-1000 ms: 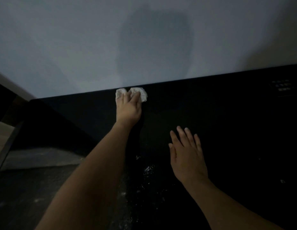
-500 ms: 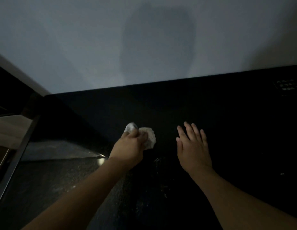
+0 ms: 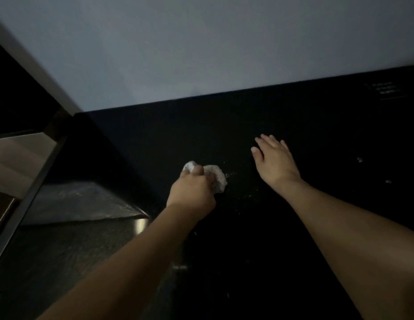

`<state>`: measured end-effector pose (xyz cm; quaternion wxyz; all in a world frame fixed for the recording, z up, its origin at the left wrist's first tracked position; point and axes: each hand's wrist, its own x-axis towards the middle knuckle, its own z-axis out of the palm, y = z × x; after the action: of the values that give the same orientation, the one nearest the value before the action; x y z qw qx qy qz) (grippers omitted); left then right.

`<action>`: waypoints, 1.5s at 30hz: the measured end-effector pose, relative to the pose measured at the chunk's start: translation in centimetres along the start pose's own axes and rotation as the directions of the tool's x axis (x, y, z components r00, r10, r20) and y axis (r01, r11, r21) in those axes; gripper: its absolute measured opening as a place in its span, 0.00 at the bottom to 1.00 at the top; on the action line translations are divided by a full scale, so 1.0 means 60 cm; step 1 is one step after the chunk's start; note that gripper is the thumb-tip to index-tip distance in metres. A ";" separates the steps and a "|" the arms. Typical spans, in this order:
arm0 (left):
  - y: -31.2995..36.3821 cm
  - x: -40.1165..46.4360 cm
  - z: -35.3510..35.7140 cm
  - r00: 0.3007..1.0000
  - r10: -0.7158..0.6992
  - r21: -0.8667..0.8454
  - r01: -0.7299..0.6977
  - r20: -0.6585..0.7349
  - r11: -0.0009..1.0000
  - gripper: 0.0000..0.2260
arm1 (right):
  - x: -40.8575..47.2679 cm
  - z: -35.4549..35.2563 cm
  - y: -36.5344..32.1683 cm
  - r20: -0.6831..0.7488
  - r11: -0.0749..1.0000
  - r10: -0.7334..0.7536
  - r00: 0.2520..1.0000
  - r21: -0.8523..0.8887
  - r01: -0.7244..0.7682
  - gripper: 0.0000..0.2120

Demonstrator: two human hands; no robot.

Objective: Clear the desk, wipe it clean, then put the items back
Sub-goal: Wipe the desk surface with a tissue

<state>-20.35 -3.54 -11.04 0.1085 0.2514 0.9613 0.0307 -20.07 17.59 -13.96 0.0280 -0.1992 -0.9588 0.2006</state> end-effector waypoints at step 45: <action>-0.086 0.182 -0.075 0.896 -0.443 -0.137 0.444 0.040 0.886 0.16 | 0.004 0.004 0.042 -0.003 0.973 0.019 1.000 -0.230 -0.019 0.24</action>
<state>-33.10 -2.72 -9.36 0.1339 0.0170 0.9882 0.0725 -19.40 19.75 -15.19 0.0033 -0.2105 -0.9736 0.0883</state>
